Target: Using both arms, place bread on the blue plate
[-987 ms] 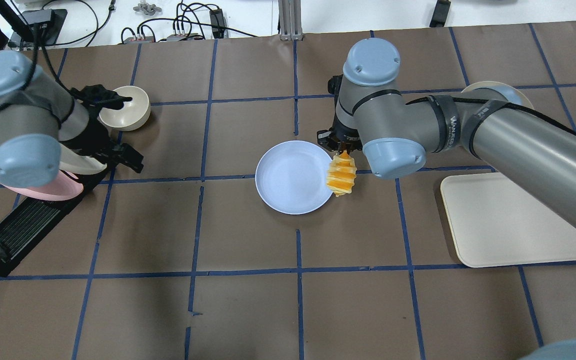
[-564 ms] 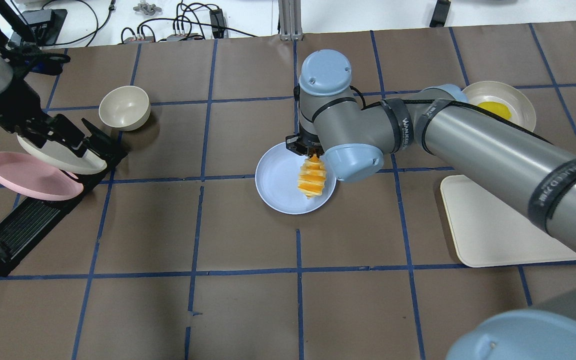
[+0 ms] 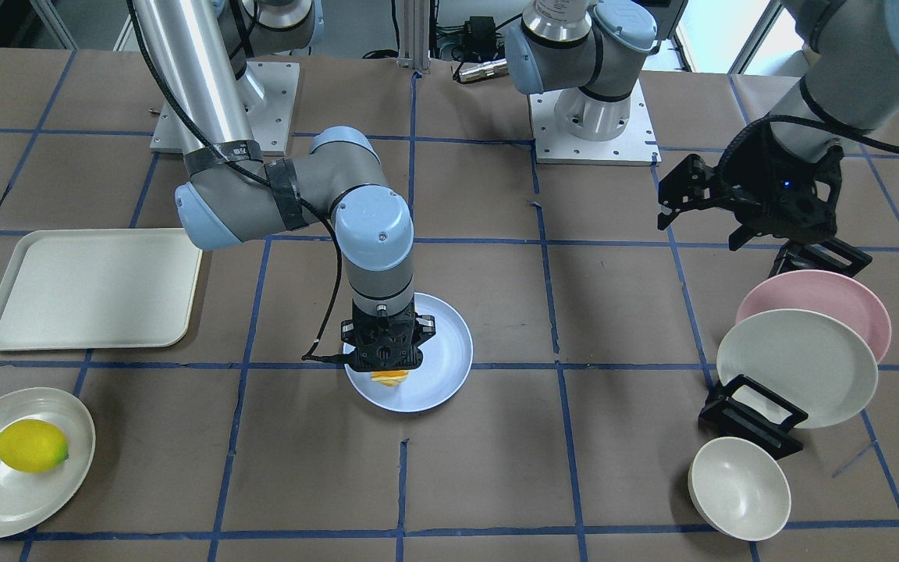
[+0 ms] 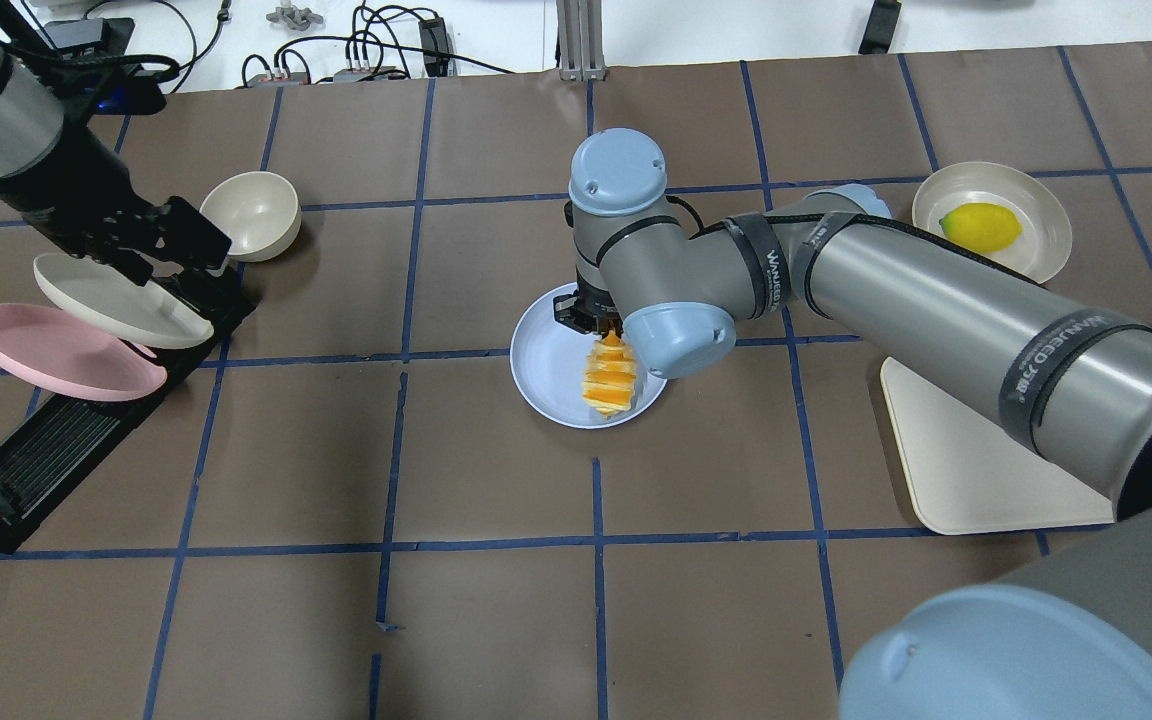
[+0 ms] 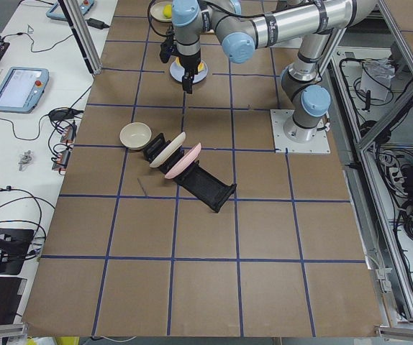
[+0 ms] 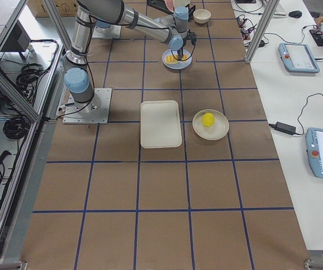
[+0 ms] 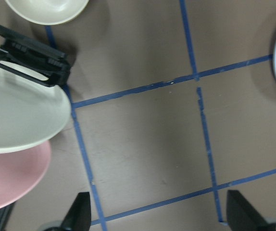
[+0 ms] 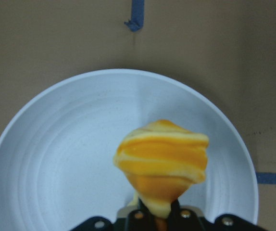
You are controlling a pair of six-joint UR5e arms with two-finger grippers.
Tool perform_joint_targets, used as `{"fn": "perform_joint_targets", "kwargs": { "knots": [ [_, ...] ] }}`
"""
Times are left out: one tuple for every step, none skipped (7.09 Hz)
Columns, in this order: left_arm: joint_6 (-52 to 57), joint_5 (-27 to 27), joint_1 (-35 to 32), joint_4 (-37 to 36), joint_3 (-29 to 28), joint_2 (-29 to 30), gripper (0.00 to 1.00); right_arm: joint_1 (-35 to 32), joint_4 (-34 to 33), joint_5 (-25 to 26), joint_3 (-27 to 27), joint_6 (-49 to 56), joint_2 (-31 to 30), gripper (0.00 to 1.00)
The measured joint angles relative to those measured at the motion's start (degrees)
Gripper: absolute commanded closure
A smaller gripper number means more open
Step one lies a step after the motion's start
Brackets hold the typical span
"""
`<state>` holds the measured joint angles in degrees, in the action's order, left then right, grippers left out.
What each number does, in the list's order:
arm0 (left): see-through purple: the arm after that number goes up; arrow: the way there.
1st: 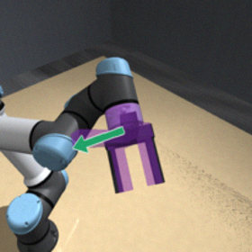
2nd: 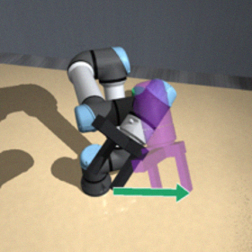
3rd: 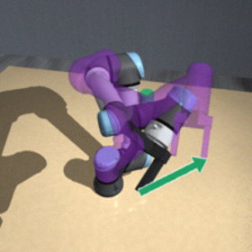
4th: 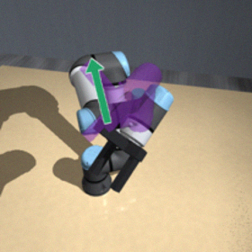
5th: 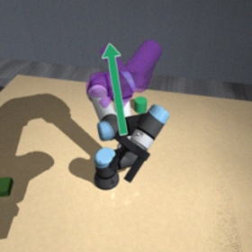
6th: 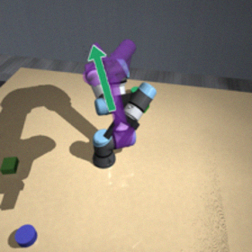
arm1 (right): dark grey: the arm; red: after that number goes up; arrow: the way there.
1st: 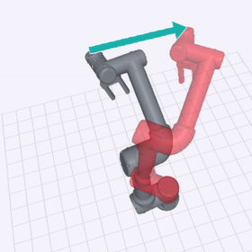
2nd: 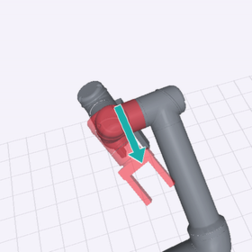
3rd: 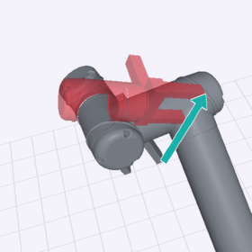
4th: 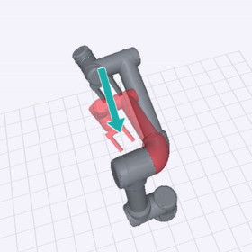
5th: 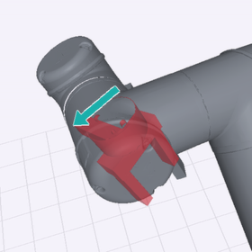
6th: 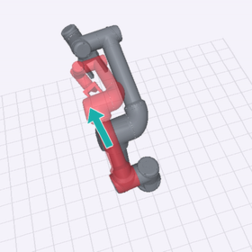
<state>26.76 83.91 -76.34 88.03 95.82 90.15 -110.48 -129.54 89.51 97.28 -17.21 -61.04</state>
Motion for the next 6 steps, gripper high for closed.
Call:
{"fn": "perform_joint_targets", "kwargs": {
  "knots": [
    [-2.64,-0.19,-2.19,-1.09,0.52,-0.01,0.0,-0.05,0.02,-0.13,-0.11,0.06,0.08,0.0],
    [-4.4,-0.44,-3.24,-1.76,0.86,0.05,0.0,-0.06,0.15,-0.28,-0.35,0.14,0.11,0.0],
    [-5.08,-0.61,-3.63,-2.03,1.05,0.14,0.0,-0.08,0.24,-0.41,-0.49,0.2,0.13,0.0],
    [-5.32,-0.7,-3.78,-2.12,1.24,0.17,0.0,-0.08,0.3,-0.48,-0.5,0.22,0.13,0.0],
    [-5.6,-0.7,-3.96,-2.17,1.66,0.07,0.0,-0.08,0.35,-0.45,-0.5,0.2,0.12,0.0],
    [-7.21,-0.64,-4.3,-2.24,2.38,-0.41,0.0,0.08,0.55,-0.34,-0.43,0.33,-0.03,0.0]
  ]
}}
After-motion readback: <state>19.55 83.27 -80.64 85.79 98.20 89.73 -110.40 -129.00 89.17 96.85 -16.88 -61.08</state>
